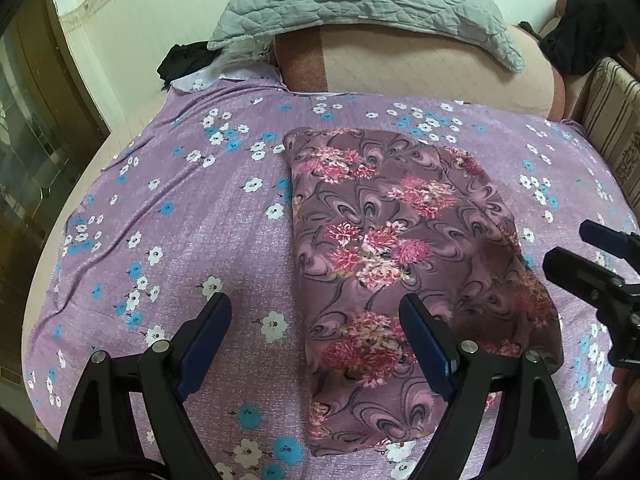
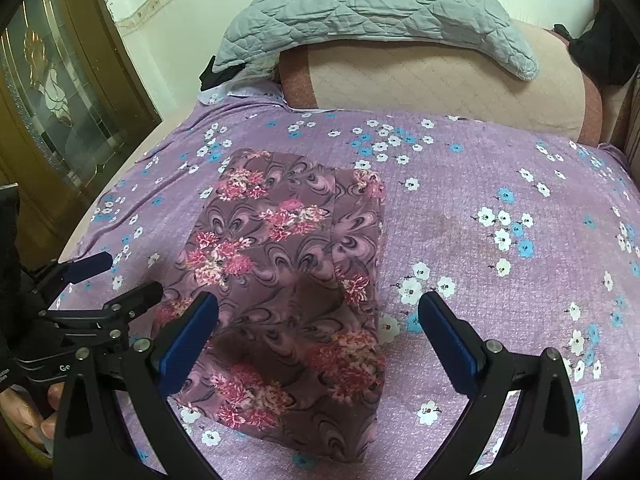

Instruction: Fold small clothes

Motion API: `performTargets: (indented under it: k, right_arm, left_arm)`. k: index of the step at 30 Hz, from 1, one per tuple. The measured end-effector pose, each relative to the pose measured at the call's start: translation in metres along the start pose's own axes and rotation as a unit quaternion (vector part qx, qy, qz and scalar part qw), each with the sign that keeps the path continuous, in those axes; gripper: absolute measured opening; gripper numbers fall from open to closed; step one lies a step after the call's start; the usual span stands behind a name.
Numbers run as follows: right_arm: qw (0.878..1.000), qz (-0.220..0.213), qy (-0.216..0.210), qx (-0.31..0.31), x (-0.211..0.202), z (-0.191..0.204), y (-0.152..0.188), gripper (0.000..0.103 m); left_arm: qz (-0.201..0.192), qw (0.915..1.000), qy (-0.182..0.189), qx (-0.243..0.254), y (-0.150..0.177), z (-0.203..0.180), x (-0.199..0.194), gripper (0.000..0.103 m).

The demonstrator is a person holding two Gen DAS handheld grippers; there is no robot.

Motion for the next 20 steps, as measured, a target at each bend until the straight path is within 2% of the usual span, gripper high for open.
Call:
performTargets:
  k: [7,20]
  right_arm:
    - [1.000,-0.004,-0.002,0.001,-0.002,0.000,-0.002,0.100]
    - [1.000,-0.007,-0.001,-0.003,-0.009,0.006,-0.004,0.100]
  left_arm:
    - [0.001,1.0000,-0.009,0.004,-0.001,0.001,-0.001,0.086]
    - [-0.012,0.9999,-0.003,0.008,-0.008,0.001,-0.017,0.086]
Point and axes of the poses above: each gripper's, at about its wrist camera, not at the fingertips, and x roughly the way its jaws point, z to its left, y to its underside, the point moved 8 cm from there along x, roughly the way its jaws point, and after that the axes turned 13 degrees about -z, right-handed, at the moved point
